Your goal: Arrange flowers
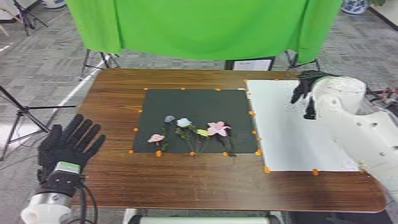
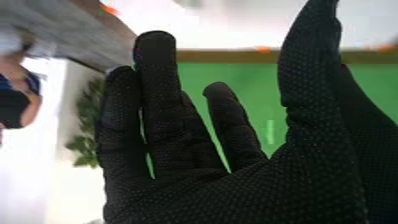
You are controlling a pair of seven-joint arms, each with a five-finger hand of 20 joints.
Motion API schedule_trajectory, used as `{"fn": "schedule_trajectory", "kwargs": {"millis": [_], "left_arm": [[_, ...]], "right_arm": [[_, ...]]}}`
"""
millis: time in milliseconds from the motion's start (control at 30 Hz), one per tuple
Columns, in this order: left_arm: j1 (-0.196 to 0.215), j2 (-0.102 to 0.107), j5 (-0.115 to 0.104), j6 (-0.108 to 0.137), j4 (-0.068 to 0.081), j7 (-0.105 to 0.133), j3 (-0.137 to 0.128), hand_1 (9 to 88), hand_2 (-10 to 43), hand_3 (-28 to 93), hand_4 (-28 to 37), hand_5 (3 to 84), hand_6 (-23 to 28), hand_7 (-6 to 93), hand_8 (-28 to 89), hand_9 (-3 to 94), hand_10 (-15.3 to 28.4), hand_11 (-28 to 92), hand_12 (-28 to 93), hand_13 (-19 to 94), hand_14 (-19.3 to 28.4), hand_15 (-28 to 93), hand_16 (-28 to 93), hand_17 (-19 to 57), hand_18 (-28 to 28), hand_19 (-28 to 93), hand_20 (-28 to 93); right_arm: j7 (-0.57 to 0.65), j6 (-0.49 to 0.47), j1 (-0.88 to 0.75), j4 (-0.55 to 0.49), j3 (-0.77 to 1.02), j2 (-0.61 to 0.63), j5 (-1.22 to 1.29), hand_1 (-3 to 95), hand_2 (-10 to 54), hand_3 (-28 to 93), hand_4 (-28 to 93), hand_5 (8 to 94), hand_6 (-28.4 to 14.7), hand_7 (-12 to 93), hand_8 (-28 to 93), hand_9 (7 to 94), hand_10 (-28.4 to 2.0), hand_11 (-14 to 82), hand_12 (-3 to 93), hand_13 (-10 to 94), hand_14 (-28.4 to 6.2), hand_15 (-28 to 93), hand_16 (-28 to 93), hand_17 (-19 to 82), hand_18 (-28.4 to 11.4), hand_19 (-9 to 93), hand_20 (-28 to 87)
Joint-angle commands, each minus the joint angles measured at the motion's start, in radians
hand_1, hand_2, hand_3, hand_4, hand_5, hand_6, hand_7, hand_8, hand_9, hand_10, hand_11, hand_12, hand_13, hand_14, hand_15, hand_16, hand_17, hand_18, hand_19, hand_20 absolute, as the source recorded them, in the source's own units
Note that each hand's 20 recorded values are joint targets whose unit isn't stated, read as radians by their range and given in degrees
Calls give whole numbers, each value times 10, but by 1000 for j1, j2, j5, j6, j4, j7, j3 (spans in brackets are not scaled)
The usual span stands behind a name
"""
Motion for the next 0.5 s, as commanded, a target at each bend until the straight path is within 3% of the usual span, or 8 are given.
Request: {"fn": "schedule_trajectory", "kwargs": {"millis": [33,100,133,167,233,267,400,500], "left_arm": [[-12,1,12,-35,6,-4,10,311,83,717,-283,429,80,138,-86,359,144,213,113,261,150,369,-62,-70,146,352,111],[-25,-6,14,-28,7,-18,15,310,84,717,-283,428,80,137,-86,358,144,212,114,260,150,367,-61,-70,146,350,111],[-25,-3,13,-32,9,-15,17,310,84,716,-283,429,80,137,-86,358,144,212,115,260,150,366,-61,-69,146,349,110],[-14,-1,10,-29,2,-10,14,310,84,717,-283,429,80,137,-86,358,144,211,115,260,150,365,-61,-69,146,348,110],[-24,-3,12,-31,7,-20,13,309,84,717,-283,428,81,136,-86,357,144,210,115,259,151,365,-61,-69,145,347,110],[-23,-1,9,-28,5,-21,13,309,83,718,-283,429,81,135,-85,356,145,209,114,259,151,364,-60,-69,145,347,110],[-35,0,9,-27,12,-24,21,307,86,717,-283,429,81,133,-84,357,144,208,115,259,151,364,-59,-68,145,346,110],[-36,10,2,-30,14,-21,25,303,89,717,-283,429,81,133,-84,357,144,209,116,259,151,364,-58,-69,145,346,111]], "right_arm": [[8,-130,84,104,-12,-17,85,466,-95,710,-283,351,-46,128,-109,339,-153,70,129,529,-125,552,173,289,-229,769,369],[-4,-142,71,110,3,-15,85,497,-95,688,-283,347,-40,135,-113,341,-138,76,125,532,-120,534,171,289,-228,766,368],[-2,-141,69,114,3,-17,97,507,-95,679,-283,347,-39,136,-115,343,-134,77,121,534,-118,526,171,289,-227,765,368],[0,-152,67,122,2,-22,94,522,-95,662,-283,351,-36,138,-116,350,-126,81,119,535,-114,515,170,289,-224,763,366],[-2,-127,46,118,0,-16,98,539,-95,643,-283,370,-27,144,-119,380,-104,93,116,548,-107,488,168,289,-220,760,365],[-11,-105,36,120,-7,-15,83,546,-95,643,-283,389,-21,149,-121,402,-91,100,115,560,-101,472,169,291,-218,759,366],[-21,-66,-15,108,-10,-15,72,616,-95,548,-283,498,20,187,-144,555,-87,117,126,635,-62,363,321,312,-202,758,374],[-39,-47,-47,102,-8,-23,61,641,-95,493,-283,540,29,195,-146,601,-78,122,131,654,-59,341,342,319,-199,761,379]]}}
